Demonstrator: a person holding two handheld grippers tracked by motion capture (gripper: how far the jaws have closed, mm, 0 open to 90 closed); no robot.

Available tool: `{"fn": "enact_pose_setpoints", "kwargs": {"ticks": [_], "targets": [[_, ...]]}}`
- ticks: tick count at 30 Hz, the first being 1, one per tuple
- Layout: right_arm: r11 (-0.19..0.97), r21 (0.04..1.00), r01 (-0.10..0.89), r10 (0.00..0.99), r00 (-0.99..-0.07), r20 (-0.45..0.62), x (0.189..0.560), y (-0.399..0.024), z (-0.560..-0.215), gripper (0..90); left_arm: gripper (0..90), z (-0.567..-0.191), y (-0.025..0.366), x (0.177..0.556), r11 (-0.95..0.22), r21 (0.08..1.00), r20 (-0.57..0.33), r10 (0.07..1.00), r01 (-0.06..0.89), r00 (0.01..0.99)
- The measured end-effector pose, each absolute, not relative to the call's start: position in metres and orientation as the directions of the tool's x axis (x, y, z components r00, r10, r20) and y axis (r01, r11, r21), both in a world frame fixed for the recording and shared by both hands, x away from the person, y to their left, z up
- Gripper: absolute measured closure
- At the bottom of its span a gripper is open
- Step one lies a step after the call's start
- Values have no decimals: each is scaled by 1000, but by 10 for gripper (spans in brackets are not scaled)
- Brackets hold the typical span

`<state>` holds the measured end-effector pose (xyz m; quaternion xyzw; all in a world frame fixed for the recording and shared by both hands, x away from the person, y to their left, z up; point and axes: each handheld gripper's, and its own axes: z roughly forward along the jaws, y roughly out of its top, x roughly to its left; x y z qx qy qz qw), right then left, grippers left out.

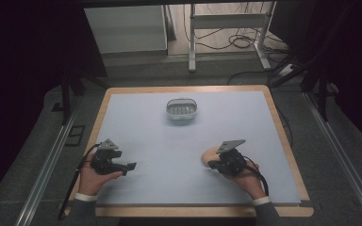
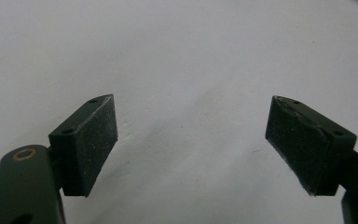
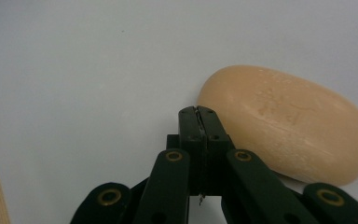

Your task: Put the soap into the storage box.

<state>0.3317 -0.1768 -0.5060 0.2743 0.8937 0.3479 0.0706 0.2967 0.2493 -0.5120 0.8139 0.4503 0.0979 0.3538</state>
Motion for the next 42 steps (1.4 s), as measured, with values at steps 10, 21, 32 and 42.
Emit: {"fn": "enact_pose_setpoints", "kwargs": {"ticks": [10, 21, 32, 42], "targets": [[635, 638, 436, 537, -842, 41, 334, -167, -512, 900, 169, -510, 250, 295, -338, 669, -165, 801, 662, 576], [635, 637, 438, 551, -834, 24, 337, -161, -513, 900, 168, -511, 250, 295, -344, 668, -161, 798, 660, 580], [633, 630, 450, 582, -813, -4, 346, -154, -515, 900, 168, -511, 249, 296, -344, 667, -165, 797, 661, 581], [619, 632, 467, 602, -799, 1, 354, -153, -516, 900, 167, -512, 249, 296, -348, 663, -166, 795, 663, 584]]}}
